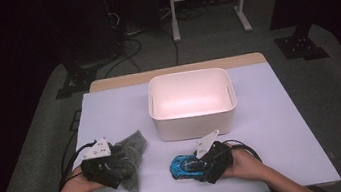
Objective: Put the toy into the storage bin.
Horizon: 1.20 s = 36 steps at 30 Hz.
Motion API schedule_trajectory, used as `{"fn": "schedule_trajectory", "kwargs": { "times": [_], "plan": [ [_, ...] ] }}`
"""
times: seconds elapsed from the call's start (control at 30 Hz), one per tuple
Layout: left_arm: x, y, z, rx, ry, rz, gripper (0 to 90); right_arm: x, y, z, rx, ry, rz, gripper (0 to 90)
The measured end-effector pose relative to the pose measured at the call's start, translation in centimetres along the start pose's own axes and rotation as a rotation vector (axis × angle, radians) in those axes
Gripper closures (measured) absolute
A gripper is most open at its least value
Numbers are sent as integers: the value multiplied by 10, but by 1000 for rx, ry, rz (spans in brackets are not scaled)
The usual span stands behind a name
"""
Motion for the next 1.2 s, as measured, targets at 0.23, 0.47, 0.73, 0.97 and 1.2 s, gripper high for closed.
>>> {"fn": "schedule_trajectory", "kwargs": {
  "times": [0.23, 0.47, 0.73, 0.97, 1.2],
  "plan": [
    [0, 0, 0, -2, -1, 1, 27, 2, 0, 1, -3, -4, 3, 241],
    [0, 0, 0, 0, -1, -1, 27, 3, 1, 1, -1, 3, 13, 248],
    [0, -1, 0, -1, -2, 0, 27, 4, 2, 0, 3, 28, 22, 252],
    [1, -1, 0, -1, -3, 1, 27, 4, 1, -1, 2, 40, 7, 252],
    [1, -1, 0, -1, -5, 0, 26, 5, 1, 0, 1, 62, -9, 252]
  ]
}}
Point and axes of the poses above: each handheld gripper's, and its own axes: x roughly backward along the jaws, y roughly out of its top, z roughly to its left, the point moved 8 cm from there along -x, roughly forward along the jaws, and after that the axes turned 9 degrees about x, right-handed, at the moved point
